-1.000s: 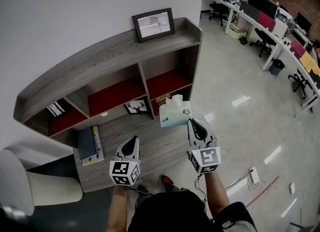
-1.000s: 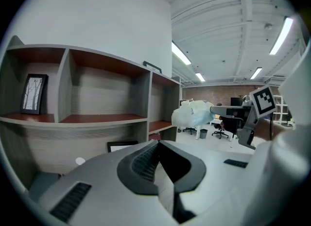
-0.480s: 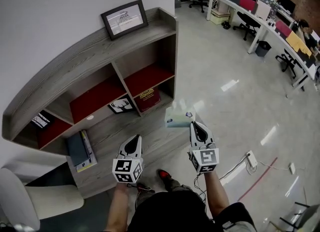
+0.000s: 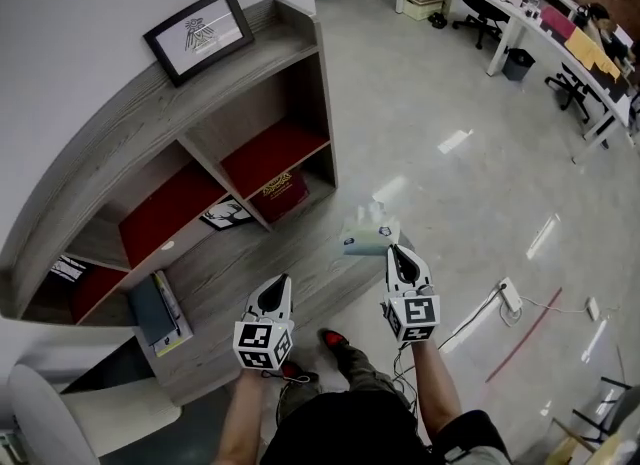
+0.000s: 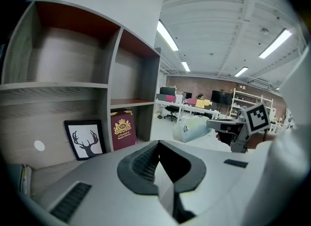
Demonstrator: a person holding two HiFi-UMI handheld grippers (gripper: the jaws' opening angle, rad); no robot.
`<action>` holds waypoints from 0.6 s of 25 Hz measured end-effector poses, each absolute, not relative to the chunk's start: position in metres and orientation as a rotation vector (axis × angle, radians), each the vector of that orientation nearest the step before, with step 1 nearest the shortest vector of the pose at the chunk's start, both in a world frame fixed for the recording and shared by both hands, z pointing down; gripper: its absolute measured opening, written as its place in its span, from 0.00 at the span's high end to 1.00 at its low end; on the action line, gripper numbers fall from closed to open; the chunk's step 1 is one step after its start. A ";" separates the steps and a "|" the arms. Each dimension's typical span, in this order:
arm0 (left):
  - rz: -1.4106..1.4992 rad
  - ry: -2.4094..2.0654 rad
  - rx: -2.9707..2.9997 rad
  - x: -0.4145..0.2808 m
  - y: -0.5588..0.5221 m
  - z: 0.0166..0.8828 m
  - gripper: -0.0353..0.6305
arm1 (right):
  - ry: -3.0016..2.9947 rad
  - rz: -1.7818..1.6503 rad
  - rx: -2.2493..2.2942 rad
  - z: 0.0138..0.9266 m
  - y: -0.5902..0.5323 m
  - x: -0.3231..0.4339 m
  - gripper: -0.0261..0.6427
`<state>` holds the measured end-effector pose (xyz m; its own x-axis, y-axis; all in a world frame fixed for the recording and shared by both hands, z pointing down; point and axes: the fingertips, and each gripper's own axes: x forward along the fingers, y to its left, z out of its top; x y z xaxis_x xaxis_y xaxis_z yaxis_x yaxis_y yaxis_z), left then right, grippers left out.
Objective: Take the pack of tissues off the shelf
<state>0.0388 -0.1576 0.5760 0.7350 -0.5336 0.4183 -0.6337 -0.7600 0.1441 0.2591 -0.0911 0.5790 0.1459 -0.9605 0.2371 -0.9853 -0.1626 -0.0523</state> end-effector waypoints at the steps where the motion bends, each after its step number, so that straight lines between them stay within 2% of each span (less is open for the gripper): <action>1: 0.530 -0.905 2.658 0.042 -0.158 0.581 0.94 | -1.947 0.350 2.293 0.586 -0.091 0.262 0.92; 15: 0.707 -0.782 2.588 0.065 -0.150 0.648 0.94 | -1.820 0.586 2.312 0.691 -0.093 0.289 0.92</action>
